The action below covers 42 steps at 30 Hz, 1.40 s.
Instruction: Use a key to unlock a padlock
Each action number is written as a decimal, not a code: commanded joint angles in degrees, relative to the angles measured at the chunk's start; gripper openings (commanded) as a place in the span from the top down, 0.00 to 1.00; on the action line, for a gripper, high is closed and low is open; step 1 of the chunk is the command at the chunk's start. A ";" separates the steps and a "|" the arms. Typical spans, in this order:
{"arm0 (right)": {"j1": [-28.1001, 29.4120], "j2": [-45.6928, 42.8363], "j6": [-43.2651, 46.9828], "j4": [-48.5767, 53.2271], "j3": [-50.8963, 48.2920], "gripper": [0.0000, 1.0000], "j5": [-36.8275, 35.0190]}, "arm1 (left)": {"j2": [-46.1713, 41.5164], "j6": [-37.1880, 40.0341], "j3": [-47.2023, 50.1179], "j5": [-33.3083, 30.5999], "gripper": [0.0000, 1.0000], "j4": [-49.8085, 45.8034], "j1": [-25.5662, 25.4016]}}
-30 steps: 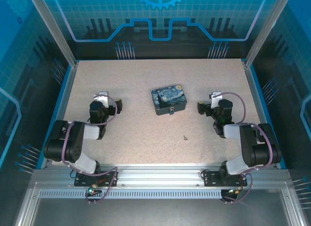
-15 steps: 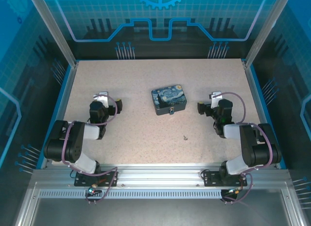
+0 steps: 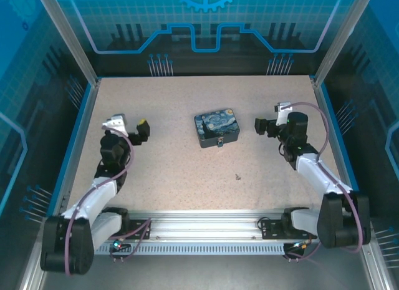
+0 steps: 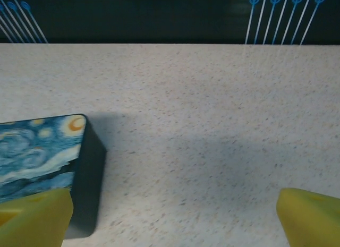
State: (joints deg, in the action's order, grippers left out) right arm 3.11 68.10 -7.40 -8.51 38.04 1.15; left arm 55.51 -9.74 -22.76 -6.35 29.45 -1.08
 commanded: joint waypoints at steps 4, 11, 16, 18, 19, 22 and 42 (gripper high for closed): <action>6.05 -7.19 -11.38 21.43 0.05 0.01 4.21 | -3.09 -13.75 -6.77 6.17 0.01 -26.92 -3.00; 12.35 -12.27 -13.73 36.91 -0.73 0.11 2.81 | 0.03 -18.39 -7.32 6.22 0.01 -26.05 -18.68; 16.45 -10.89 -15.49 41.03 -3.26 0.23 7.23 | 6.35 -21.38 -7.93 5.57 0.01 -20.53 -27.73; 18.41 -9.21 -16.72 39.80 -4.55 0.27 8.10 | 9.63 -21.98 -8.44 6.09 0.01 -17.98 -30.18; 19.36 -8.17 -17.39 39.13 -5.14 0.30 8.10 | 11.35 -22.15 -9.12 6.33 0.01 -17.61 -31.10; 20.66 -5.51 -19.03 35.71 -6.63 0.37 9.03 | 15.53 -22.36 -11.29 7.36 0.01 -17.82 -32.75; 23.56 3.81 -21.07 29.35 -7.59 0.68 9.46 | 18.42 -21.65 -13.53 6.53 0.01 -18.98 -35.03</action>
State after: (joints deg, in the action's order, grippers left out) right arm 25.65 71.44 -27.75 21.47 30.30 10.15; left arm 73.73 -31.59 -34.81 0.27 10.76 -35.55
